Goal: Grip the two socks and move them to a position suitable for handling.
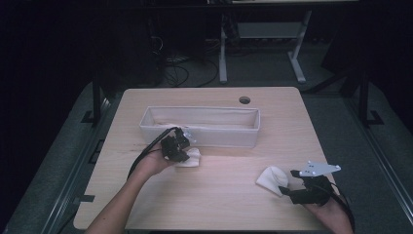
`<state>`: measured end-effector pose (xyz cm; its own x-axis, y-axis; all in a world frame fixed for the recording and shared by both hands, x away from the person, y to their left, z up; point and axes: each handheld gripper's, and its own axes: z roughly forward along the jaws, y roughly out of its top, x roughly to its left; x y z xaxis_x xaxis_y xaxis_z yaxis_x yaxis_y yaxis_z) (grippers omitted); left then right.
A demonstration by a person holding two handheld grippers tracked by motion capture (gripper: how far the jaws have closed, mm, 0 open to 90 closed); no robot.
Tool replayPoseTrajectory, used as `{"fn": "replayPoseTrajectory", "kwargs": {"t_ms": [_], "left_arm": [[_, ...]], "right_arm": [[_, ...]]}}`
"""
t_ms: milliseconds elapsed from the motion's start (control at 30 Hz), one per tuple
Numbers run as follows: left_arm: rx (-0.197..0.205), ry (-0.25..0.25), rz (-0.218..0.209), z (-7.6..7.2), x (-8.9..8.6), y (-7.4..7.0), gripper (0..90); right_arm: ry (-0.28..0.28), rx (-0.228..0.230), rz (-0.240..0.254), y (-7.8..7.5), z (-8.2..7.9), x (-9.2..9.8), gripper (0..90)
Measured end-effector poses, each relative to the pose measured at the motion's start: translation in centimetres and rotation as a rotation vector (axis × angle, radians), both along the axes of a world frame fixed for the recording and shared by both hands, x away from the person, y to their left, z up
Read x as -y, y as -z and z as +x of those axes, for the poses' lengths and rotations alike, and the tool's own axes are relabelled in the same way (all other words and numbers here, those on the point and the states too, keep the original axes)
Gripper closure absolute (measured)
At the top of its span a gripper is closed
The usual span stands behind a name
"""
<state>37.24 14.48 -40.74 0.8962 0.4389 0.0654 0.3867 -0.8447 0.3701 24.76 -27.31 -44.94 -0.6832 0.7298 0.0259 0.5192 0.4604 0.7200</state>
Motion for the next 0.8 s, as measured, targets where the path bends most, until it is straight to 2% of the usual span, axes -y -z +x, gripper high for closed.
{"fn": "replayPoseTrajectory", "kwargs": {"t_ms": [333, 467, 633, 800], "left_arm": [[0.027, 0.016, -0.066, -1.4, 0.5, -3.0, 87.2], [0.04, 0.039, -0.07, -2.0, 1.3, -3.7, 87.1], [0.035, 0.06, -0.065, -2.4, 2.5, -3.9, 87.1], [0.017, 0.065, -0.065, -2.8, 3.5, -3.0, 87.0]], "right_arm": [[-0.005, 0.004, -0.003, 0.0, 0.1, -0.2, 24.9], [-0.007, 0.005, -0.004, 0.0, 0.1, -0.3, 24.9], [-0.008, 0.002, -0.003, 0.0, 0.1, -0.3, 24.8], [-0.008, -0.001, 0.001, 0.0, 0.1, -0.2, 24.9]]}}
